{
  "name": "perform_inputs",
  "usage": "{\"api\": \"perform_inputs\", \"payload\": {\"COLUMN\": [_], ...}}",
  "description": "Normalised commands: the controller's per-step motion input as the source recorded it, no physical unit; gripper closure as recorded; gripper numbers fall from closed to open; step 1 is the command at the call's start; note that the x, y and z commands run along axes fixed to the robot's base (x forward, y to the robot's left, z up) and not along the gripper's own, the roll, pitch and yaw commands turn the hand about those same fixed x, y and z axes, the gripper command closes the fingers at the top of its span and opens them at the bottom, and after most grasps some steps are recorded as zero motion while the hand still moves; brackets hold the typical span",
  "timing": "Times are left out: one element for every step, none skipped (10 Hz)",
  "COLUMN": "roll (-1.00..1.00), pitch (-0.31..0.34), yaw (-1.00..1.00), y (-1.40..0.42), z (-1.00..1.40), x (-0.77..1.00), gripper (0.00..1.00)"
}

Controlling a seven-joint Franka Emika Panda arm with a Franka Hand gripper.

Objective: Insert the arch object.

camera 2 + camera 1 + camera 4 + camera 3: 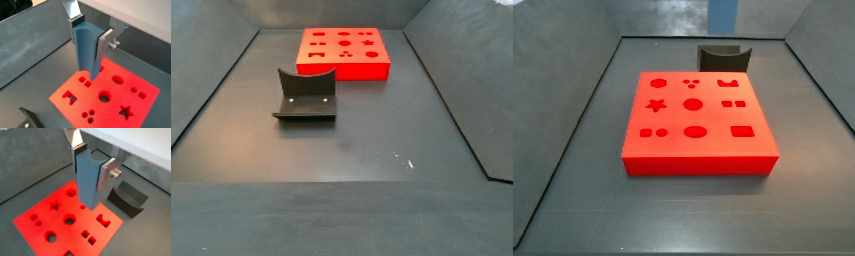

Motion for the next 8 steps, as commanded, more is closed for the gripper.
{"api": "perform_inputs", "payload": {"roll": [0.0, -0.08, -0.16, -0.21, -0.16, 0.0, 0.08, 0.12], "pitch": [0.004, 0.036, 0.047, 0.0, 0.0, 0.0, 0.0, -0.034], "yaw": [0.0, 0.0, 0.0, 0.0, 0.0, 0.0, 0.0, 0.0], "y": [0.47, 0.49, 0.4, 0.3, 0.24, 0.08, 0.04, 0.0], "z": [-0.57, -0.59, -0.55, -0.47, -0.43, -0.39, -0.38, -0.39], "x": [0.86, 0.79, 0.61, 0.55, 0.52, 0.49, 0.55, 0.48], "gripper": [1.0, 1.0, 1.0, 1.0, 1.0, 1.0, 1.0, 1.0]}}
